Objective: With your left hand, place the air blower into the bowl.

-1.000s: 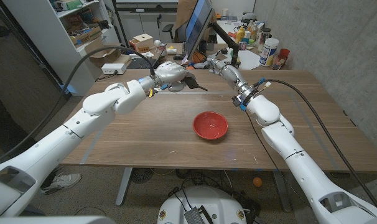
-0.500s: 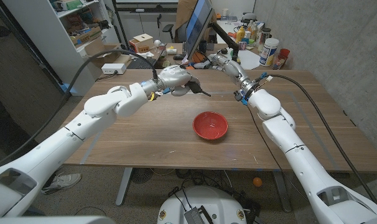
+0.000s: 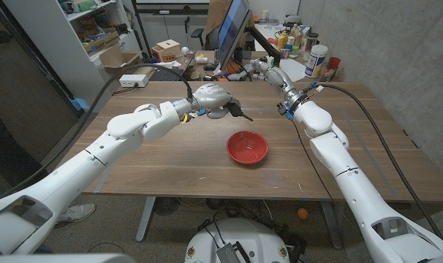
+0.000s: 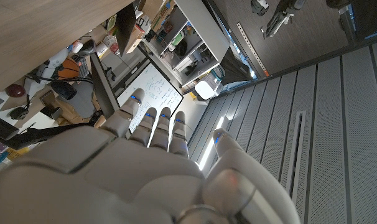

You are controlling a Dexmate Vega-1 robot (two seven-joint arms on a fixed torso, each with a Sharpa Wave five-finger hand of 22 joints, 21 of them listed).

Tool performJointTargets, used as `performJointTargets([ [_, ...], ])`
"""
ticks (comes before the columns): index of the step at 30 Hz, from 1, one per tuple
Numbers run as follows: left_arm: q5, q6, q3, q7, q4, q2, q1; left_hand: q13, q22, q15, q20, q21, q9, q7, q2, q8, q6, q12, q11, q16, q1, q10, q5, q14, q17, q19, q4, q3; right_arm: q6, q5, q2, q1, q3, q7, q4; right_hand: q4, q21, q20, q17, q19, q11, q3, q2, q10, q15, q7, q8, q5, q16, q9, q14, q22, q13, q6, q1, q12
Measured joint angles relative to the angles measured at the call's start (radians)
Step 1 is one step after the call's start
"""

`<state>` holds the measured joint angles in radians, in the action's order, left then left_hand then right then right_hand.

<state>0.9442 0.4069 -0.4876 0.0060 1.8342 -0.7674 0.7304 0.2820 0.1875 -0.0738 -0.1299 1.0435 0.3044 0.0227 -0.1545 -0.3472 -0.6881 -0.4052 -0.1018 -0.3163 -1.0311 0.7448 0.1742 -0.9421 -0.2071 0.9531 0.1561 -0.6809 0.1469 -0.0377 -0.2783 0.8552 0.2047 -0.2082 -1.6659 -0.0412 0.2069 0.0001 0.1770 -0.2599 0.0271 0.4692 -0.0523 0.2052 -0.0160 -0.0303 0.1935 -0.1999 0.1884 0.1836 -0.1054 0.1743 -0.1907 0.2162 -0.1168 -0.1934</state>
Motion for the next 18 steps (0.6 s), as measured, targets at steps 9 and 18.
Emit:
performJointTargets([
  [9, 0.016, 0.025, -0.032, -0.006, -0.032, 0.024, -0.022, 0.000, -0.002, 0.000, 0.000, 0.000, 0.000, -0.005, 0.000, 0.000, -0.005, 0.002, -0.005, 0.008, 0.000, 0.005, 0.000, 0.000, 0.000, 0.000, 0.000, 0.000, -0.006, 0.000, 0.009, -0.004, -0.010, -0.004, -0.010, 0.004, -0.004, 0.000, 0.000, 0.000, 0.005, -0.004, 0.004, -0.005, 0.005, 0.000, 0.000, 0.000, 0.000, 0.000, 0.005, 0.000, 0.000, 0.000, 0.004, 0.000],
  [18, 0.025, 0.060, -0.064, -0.026, -0.056, 0.042, -0.046, 0.004, -0.002, 0.000, 0.000, 0.008, 0.000, -0.005, -0.002, 0.000, -0.005, 0.012, -0.002, 0.008, -0.003, 0.020, 0.000, 0.000, 0.000, 0.000, 0.000, 0.000, -0.007, -0.003, 0.015, -0.012, -0.013, -0.006, -0.013, 0.004, -0.004, 0.000, 0.000, 0.000, 0.005, -0.004, 0.004, -0.005, 0.005, 0.000, 0.000, -0.004, 0.000, 0.000, 0.005, 0.000, -0.003, 0.000, 0.004, 0.000],
])
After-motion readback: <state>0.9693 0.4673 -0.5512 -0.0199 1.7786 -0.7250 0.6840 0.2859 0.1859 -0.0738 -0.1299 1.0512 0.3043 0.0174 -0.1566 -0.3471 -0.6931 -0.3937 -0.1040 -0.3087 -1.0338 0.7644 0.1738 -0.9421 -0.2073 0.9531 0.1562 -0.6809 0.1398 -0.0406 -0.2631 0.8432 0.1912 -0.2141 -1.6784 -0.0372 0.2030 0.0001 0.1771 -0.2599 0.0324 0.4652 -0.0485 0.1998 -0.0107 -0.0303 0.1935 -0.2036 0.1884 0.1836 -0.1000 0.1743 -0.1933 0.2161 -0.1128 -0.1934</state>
